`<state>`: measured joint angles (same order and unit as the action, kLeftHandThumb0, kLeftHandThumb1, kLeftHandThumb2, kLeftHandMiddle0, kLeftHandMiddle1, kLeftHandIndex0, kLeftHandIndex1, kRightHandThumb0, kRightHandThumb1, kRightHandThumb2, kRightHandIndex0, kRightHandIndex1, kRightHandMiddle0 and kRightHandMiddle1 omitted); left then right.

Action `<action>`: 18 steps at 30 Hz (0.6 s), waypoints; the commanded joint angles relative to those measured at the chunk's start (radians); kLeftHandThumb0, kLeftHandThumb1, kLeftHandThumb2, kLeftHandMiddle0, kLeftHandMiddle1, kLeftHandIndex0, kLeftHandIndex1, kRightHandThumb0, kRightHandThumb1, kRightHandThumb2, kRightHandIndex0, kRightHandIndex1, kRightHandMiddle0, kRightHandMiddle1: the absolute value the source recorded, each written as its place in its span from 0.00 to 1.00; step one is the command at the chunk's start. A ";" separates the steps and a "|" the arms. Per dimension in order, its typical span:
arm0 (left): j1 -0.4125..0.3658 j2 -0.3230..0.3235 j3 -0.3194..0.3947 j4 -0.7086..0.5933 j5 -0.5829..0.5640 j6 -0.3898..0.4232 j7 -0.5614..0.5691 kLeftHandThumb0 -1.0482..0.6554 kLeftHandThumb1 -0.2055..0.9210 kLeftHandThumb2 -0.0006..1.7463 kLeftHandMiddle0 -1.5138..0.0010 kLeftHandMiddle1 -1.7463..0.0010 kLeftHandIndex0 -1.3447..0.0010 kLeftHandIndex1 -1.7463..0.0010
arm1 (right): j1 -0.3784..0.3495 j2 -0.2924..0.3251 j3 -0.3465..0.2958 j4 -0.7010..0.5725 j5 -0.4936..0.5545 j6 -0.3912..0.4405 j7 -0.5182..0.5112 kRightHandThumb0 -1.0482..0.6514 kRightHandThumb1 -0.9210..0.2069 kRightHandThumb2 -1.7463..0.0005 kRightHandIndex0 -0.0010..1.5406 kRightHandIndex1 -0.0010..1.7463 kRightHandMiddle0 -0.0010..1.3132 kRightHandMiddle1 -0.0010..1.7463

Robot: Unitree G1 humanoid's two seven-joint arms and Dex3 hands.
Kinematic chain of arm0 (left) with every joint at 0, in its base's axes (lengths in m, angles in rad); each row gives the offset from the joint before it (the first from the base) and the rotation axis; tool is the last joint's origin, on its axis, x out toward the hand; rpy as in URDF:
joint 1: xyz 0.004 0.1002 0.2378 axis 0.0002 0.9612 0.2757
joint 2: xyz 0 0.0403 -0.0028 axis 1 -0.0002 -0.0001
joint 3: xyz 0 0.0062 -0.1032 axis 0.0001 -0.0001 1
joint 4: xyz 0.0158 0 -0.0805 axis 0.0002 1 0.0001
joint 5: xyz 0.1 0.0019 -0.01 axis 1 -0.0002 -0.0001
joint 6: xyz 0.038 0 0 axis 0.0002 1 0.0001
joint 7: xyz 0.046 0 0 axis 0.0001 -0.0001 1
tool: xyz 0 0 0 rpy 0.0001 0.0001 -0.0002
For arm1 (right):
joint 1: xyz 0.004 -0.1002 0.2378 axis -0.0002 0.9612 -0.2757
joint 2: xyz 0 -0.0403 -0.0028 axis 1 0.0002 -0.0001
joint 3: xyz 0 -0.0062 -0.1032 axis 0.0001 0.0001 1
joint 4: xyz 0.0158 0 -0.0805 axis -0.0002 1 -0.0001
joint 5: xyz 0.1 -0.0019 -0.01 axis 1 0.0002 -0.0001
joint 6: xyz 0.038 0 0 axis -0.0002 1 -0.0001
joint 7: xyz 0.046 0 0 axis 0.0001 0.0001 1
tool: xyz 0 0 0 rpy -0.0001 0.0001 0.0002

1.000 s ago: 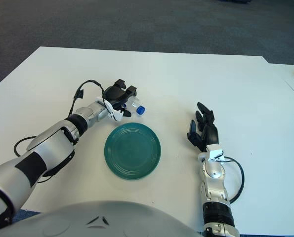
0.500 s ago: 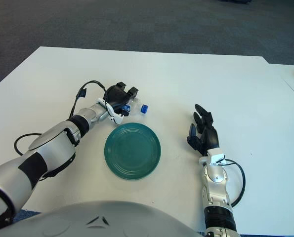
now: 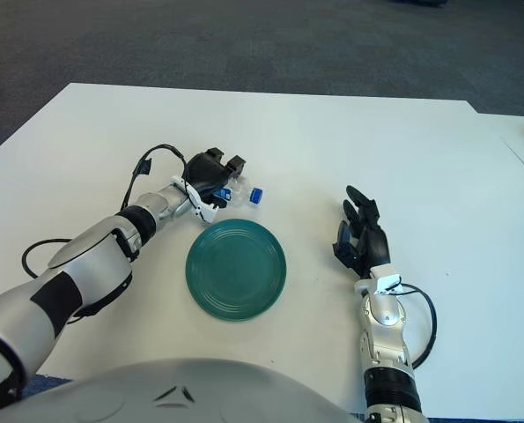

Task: Put the bottle into the plate.

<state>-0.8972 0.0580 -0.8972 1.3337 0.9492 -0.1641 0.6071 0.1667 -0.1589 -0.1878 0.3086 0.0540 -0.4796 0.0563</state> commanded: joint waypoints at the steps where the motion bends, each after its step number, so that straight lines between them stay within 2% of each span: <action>1: 0.082 0.017 -0.003 0.029 0.004 -0.034 -0.026 0.35 0.49 0.73 0.24 0.00 0.57 0.00 | 0.033 0.029 0.005 0.064 0.003 0.002 -0.005 0.18 0.00 0.49 0.20 0.01 0.00 0.34; 5: 0.079 0.021 0.015 0.016 -0.008 -0.056 -0.008 0.34 0.48 0.74 0.24 0.00 0.56 0.00 | 0.027 0.029 0.006 0.082 0.006 -0.016 0.002 0.17 0.00 0.50 0.21 0.01 0.01 0.35; 10: 0.072 0.030 0.020 -0.021 -0.004 -0.077 0.054 0.34 0.47 0.75 0.23 0.00 0.55 0.00 | 0.029 0.034 0.008 0.066 0.000 0.024 -0.015 0.16 0.00 0.50 0.22 0.01 0.01 0.36; 18: 0.077 0.043 0.046 -0.109 -0.019 -0.088 0.121 0.34 0.47 0.75 0.22 0.00 0.55 0.00 | 0.026 0.036 0.013 0.070 -0.004 0.041 -0.027 0.16 0.00 0.49 0.23 0.01 0.00 0.36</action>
<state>-0.8508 0.0963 -0.8610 1.2532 0.9335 -0.2412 0.7198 0.1589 -0.1561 -0.1900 0.3160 0.0600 -0.4784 0.0377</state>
